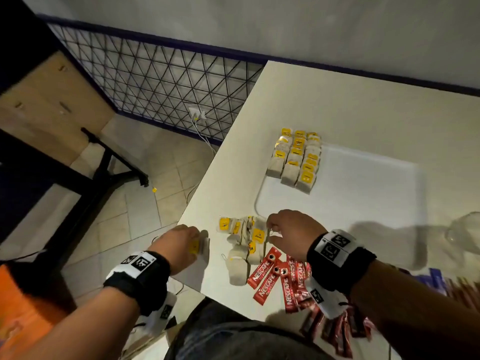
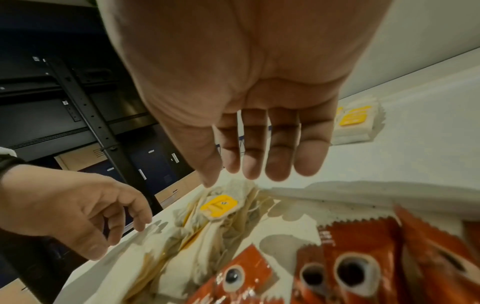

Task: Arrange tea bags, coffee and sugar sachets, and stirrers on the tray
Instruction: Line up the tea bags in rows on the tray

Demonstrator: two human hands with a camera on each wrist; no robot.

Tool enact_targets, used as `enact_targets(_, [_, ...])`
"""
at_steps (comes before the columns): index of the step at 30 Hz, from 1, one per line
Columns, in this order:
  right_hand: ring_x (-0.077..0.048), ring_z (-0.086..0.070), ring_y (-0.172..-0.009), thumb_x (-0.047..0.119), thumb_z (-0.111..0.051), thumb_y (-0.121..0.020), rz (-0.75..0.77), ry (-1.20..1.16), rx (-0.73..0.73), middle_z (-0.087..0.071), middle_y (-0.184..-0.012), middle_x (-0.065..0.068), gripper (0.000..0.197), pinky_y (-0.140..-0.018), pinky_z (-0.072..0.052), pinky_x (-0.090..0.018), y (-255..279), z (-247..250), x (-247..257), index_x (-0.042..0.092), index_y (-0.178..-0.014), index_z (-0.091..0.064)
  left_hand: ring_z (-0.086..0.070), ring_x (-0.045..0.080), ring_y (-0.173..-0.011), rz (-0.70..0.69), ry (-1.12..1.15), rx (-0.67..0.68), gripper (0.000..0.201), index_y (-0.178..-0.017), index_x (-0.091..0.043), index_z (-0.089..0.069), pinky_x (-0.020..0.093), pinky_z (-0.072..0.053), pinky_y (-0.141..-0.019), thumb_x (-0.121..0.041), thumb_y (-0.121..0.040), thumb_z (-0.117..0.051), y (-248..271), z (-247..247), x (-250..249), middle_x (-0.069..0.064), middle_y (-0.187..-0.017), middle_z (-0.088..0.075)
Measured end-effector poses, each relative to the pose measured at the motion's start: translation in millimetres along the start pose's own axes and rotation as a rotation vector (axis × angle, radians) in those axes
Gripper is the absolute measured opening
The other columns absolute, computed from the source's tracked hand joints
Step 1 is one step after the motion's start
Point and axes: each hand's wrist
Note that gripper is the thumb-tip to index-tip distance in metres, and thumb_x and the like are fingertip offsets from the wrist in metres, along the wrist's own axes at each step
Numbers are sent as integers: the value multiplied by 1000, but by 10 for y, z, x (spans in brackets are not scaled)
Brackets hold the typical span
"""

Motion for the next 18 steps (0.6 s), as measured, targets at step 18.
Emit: enact_targets(18, [-26,-60,-99,45,-53,-86,-362,-83,56,-64,-109,-8,37,-86,-51,-35,-166,-306,244,14,-106,-62,-54,21,-102,-205,176,34,57,-113,-27,-53,29,-45,-86,-70,-76,-57,-596,71,-651,0,-110,-46])
Point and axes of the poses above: each hand's wrist, its own y-axis away from the middle knuckle, its own z-axis out of the back of the hand, x = y × z
